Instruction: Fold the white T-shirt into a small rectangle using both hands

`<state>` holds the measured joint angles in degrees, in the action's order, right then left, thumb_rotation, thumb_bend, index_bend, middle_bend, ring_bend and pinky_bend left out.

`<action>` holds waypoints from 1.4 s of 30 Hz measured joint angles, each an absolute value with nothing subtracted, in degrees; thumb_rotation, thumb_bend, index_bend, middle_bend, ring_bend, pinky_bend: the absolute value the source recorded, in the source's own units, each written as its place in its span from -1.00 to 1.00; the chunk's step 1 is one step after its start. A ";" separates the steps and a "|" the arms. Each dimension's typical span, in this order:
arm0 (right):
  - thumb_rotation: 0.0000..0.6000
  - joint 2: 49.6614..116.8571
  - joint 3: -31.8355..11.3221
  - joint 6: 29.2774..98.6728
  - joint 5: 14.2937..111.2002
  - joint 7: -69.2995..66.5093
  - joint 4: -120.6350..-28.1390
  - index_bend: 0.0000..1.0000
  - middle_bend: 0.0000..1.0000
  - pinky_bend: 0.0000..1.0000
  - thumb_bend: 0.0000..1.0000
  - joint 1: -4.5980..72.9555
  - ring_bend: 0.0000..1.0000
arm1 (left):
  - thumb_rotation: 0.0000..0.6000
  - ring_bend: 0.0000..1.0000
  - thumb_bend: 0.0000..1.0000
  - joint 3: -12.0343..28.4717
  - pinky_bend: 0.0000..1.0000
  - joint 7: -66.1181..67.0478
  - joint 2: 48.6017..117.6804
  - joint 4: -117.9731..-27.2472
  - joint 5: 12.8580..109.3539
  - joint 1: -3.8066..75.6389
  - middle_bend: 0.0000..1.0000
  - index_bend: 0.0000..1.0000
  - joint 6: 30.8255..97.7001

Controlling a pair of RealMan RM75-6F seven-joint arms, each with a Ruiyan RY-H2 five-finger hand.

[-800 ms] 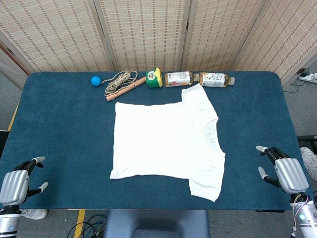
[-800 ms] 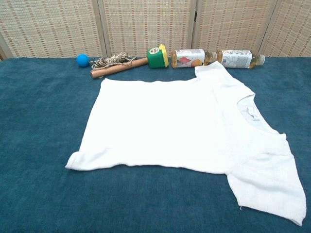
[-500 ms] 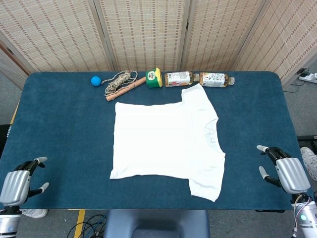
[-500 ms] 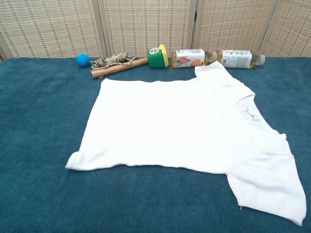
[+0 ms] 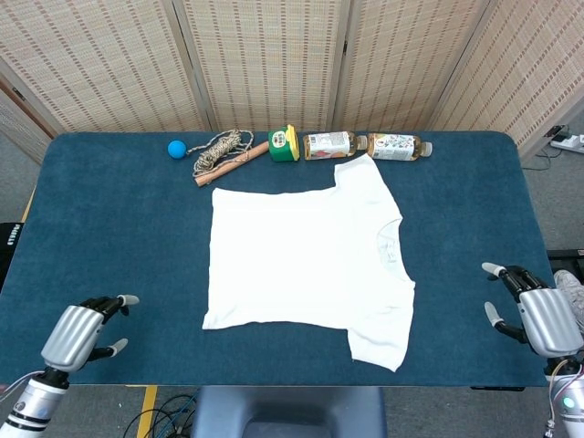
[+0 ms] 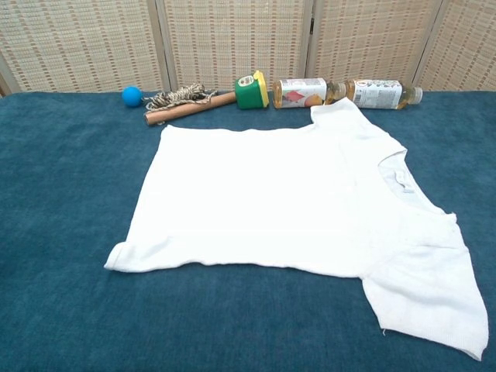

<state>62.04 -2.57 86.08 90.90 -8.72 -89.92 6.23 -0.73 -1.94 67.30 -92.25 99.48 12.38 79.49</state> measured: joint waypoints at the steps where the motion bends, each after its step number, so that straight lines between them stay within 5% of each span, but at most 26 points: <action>1: 1.00 62.02 -2.61 86.17 90.96 -8.74 -89.93 -0.58 -0.29 -0.20 -0.18 6.23 -0.45 | 1.00 0.02 -0.90 -0.88 0.23 -1.76 67.47 -92.16 100.34 13.12 0.11 -0.29 78.88; 6: 1.00 61.94 -2.68 86.09 90.97 -8.74 -90.02 -0.58 -0.29 -0.20 -0.18 6.34 -0.45 | 1.00 0.25 -0.89 -1.51 0.61 -1.06 69.26 -90.91 103.32 17.13 0.33 -0.24 74.71; 12: 1.00 62.04 -2.70 86.04 90.67 -8.64 -90.08 -0.58 -0.29 -0.20 -0.18 6.24 -0.45 | 1.00 0.46 -0.90 -1.55 0.80 -0.68 72.94 -88.38 104.70 21.85 0.57 -0.22 70.04; 32: 1.00 62.25 -2.71 85.33 89.62 -8.69 -89.64 -0.58 -0.28 -0.20 -0.18 6.10 -0.36 | 1.00 0.62 -0.89 0.98 0.86 8.44 87.35 -80.68 96.32 29.46 0.72 -0.21 59.10; 42: 1.00 62.27 -2.68 85.22 89.18 -9.06 -89.32 -0.58 -0.27 -0.20 -0.18 5.83 -0.32 | 1.00 0.62 -0.89 1.19 0.86 8.12 91.38 -76.23 93.62 30.35 0.72 -0.18 59.33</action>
